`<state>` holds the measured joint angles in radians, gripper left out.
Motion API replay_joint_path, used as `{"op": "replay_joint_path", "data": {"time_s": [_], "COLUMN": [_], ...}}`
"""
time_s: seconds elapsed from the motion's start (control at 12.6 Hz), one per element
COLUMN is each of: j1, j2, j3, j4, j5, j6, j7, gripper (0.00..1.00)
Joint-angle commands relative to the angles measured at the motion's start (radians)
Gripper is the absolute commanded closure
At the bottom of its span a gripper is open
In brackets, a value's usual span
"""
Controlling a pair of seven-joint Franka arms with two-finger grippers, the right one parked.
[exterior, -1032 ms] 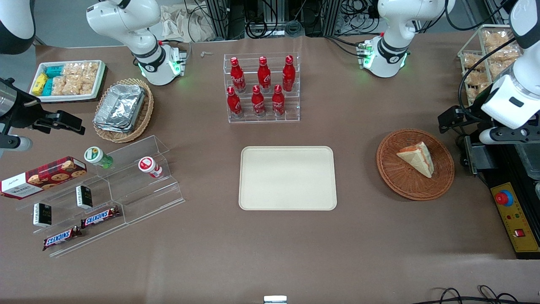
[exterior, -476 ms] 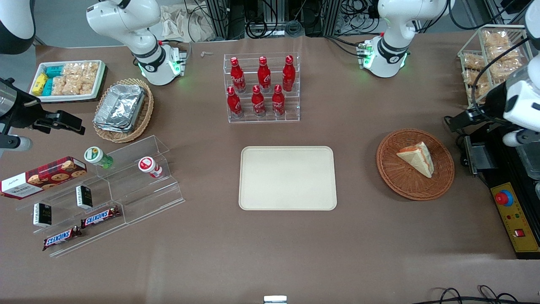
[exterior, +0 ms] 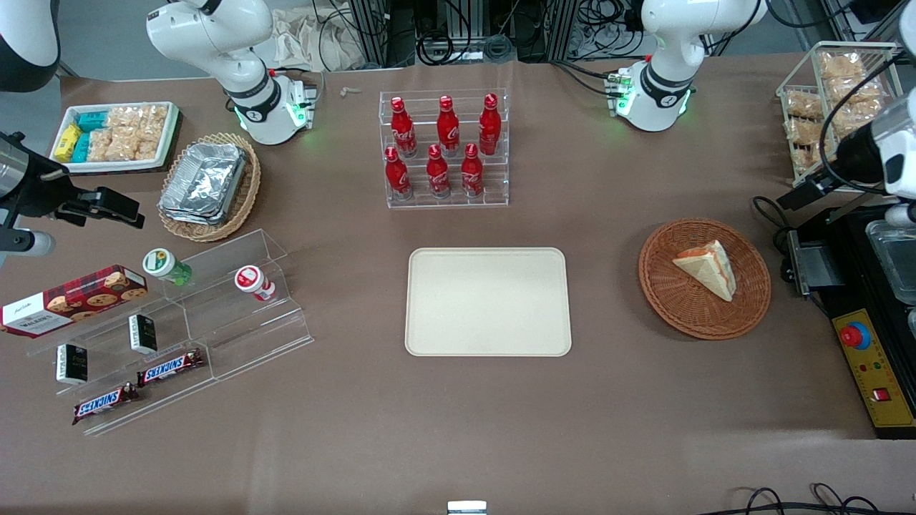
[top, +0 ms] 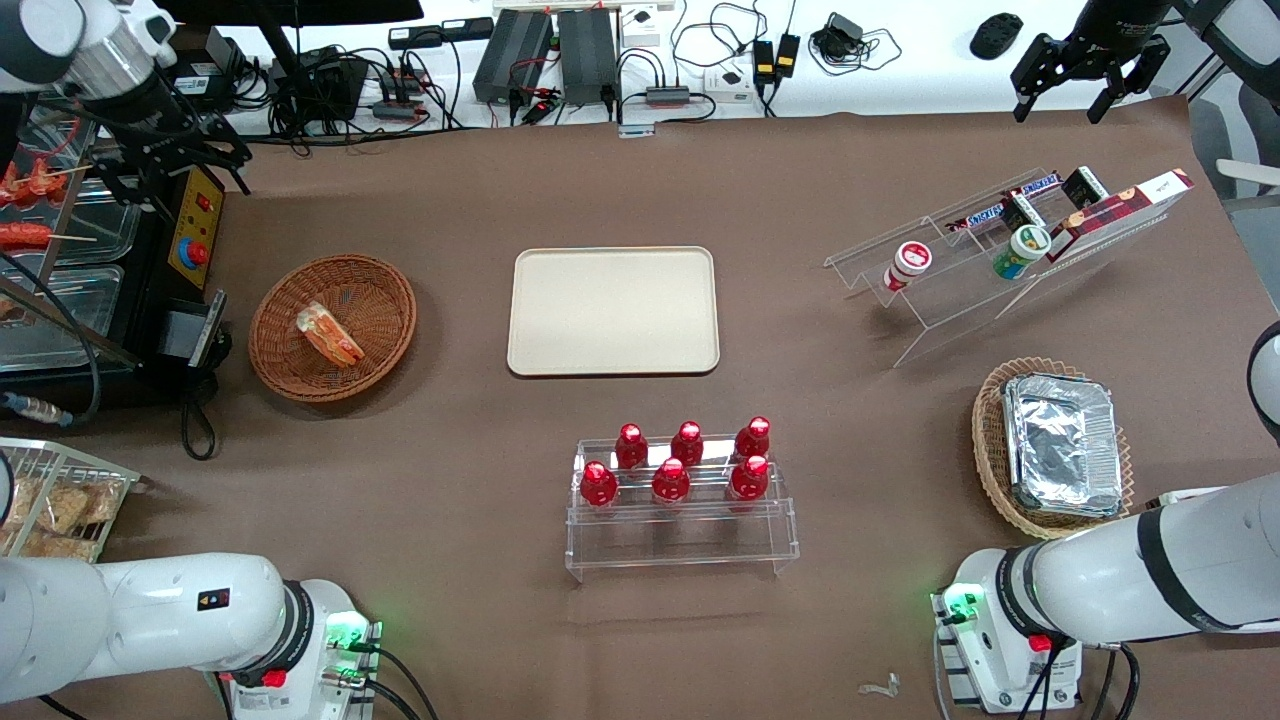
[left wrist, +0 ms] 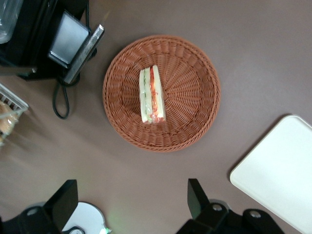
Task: Place sandwich from basket to tray
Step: 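Move the left gripper over the wrapped sandwich in the wicker basket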
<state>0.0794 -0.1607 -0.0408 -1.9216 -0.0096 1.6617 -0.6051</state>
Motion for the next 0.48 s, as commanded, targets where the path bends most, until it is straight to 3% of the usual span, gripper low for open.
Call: {"op": "replay_joint_path", "data": {"time_s": [0.0,0.4], "j1": [0.013,0.014], "j2": [-0.08,0.067], "j3": [-0.034,-0.037], "j4": [-0.201,-0.292], "j5": [0.0,0.007], "j6": [0.169,0.381], "j7": [-0.132,-0.222], "gripper": [0.0,0.0]}}
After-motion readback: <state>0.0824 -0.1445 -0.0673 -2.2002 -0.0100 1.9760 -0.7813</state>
